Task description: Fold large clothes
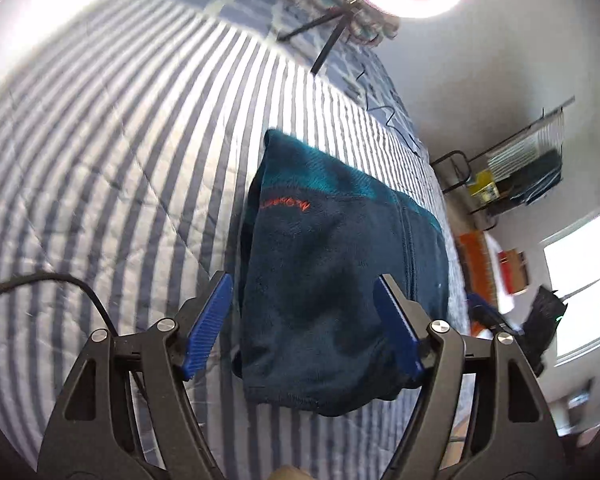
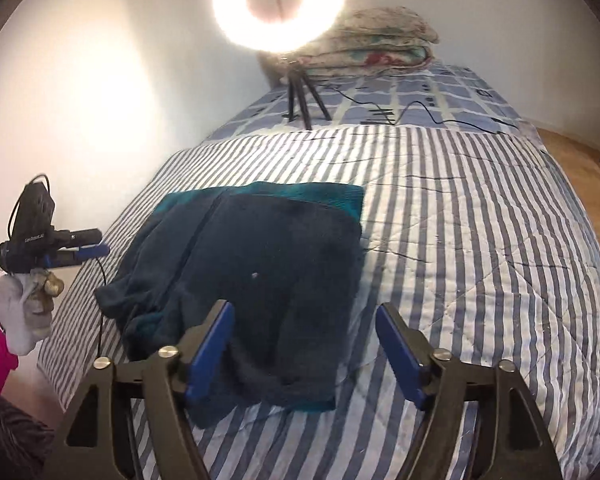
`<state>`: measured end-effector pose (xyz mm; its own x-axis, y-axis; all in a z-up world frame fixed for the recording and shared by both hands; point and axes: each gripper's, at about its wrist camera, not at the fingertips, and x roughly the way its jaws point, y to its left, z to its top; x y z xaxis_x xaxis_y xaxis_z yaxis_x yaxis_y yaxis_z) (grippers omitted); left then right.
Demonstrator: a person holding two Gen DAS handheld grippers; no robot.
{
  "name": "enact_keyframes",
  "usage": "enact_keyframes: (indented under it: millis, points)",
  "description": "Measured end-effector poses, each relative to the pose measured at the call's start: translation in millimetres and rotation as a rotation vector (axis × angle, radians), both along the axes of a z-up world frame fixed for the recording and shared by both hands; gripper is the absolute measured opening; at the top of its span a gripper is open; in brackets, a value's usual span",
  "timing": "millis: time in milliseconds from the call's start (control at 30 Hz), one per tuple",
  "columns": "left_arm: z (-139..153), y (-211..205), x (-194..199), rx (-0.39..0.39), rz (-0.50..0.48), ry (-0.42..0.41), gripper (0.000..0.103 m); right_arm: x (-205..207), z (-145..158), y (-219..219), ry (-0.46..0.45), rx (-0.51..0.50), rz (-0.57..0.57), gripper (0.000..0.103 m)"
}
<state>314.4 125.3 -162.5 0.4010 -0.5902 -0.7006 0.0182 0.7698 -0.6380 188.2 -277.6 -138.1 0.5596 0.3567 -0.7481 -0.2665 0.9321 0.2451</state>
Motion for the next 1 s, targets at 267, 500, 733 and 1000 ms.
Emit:
enact_keyframes:
  millis: [267, 500, 733, 1000]
  points:
    - [-29.0, 11.4, 8.7, -0.081, 0.023, 0.083, 0.075, 18.1, -21.9, -11.6, 0.066, 0.069, -0.031, 0.089]
    - [-47.1, 15.4, 20.6, -0.143, 0.024, 0.121, 0.075, 32.1, -48.7, -30.5, 0.134, 0.173, -0.055, 0.090]
    - [-70.0, 11.2, 35.6, -0.178, 0.012, 0.154, 0.075, 42.4, -75.2, -36.9, 0.195, 0.265, -0.039, 0.090]
    - [-79.8, 2.1, 43.3, -0.215, -0.005, 0.138, 0.073, 53.7, -99.7, -44.6, 0.230, 0.445, -0.016, 0.091]
